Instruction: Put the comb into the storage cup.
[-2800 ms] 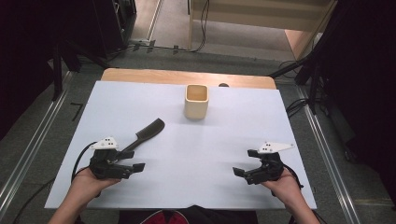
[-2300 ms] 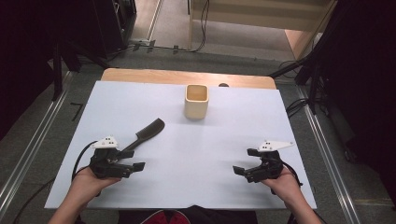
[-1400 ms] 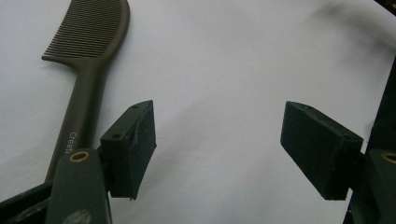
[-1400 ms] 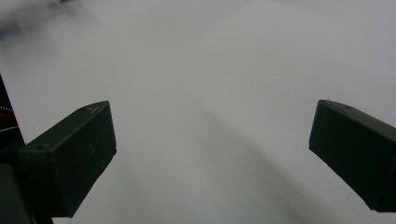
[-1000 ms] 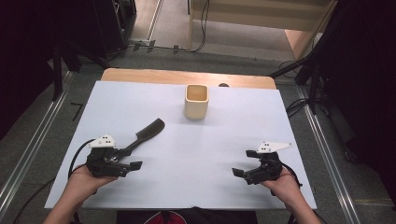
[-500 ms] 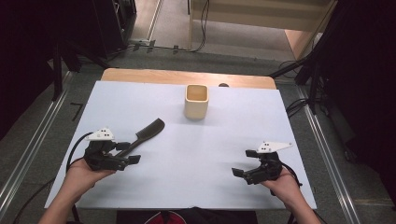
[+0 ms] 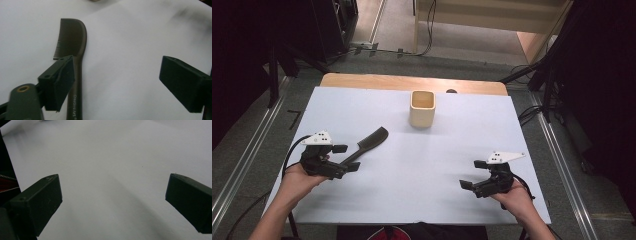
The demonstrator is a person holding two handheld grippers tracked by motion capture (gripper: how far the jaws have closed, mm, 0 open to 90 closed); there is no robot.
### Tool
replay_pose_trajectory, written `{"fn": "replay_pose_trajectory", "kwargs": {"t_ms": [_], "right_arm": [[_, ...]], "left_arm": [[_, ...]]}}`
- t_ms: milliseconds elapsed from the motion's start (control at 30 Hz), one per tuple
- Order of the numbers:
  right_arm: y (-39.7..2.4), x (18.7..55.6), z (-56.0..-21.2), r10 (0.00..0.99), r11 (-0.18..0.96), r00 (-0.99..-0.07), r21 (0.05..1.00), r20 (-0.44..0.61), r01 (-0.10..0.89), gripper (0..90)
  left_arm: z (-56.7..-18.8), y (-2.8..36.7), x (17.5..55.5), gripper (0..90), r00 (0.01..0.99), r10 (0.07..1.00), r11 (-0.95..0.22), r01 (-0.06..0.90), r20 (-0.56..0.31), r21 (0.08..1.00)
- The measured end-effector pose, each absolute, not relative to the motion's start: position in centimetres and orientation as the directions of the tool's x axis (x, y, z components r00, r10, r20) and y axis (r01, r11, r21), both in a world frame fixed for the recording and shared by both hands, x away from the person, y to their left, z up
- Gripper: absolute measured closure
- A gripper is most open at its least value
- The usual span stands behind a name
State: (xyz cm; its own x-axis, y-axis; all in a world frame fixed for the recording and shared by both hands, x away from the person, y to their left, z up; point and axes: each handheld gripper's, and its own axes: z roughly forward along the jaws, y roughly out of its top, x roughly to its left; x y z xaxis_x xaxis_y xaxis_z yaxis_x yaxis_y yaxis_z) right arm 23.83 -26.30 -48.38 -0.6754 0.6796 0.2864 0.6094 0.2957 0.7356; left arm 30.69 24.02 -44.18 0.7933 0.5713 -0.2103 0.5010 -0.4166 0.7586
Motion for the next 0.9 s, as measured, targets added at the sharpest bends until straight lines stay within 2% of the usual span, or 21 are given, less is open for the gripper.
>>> {"fn": "replay_pose_trajectory", "kwargs": {"t_ms": [67,100,267,900], "right_arm": [[-26.3,23.8,-48.3,0.680,0.293,-0.674,0.737,0.287,0.609,0.0],[-26.3,23.8,-48.3,0.681,0.292,-0.673,0.737,0.287,0.610,0.0],[-26.3,23.8,-48.2,0.678,0.287,-0.675,0.740,0.293,0.609,0.0],[-26.4,23.9,-48.3,0.682,0.280,-0.668,0.738,0.297,0.614,0.0]], "left_arm": [[-44.1,24.1,31.0,0.2,0.791,0.575,-0.392,0.492,-0.210,0.778],[-43.9,24.1,31.1,0.1,0.784,0.591,-0.394,0.487,-0.191,0.780],[-43.4,24.4,31.8,3.5,0.782,0.592,-0.397,0.494,-0.195,0.773],[-45.2,24.8,33.2,9.1,0.769,0.619,-0.460,0.520,-0.160,0.720]]}}
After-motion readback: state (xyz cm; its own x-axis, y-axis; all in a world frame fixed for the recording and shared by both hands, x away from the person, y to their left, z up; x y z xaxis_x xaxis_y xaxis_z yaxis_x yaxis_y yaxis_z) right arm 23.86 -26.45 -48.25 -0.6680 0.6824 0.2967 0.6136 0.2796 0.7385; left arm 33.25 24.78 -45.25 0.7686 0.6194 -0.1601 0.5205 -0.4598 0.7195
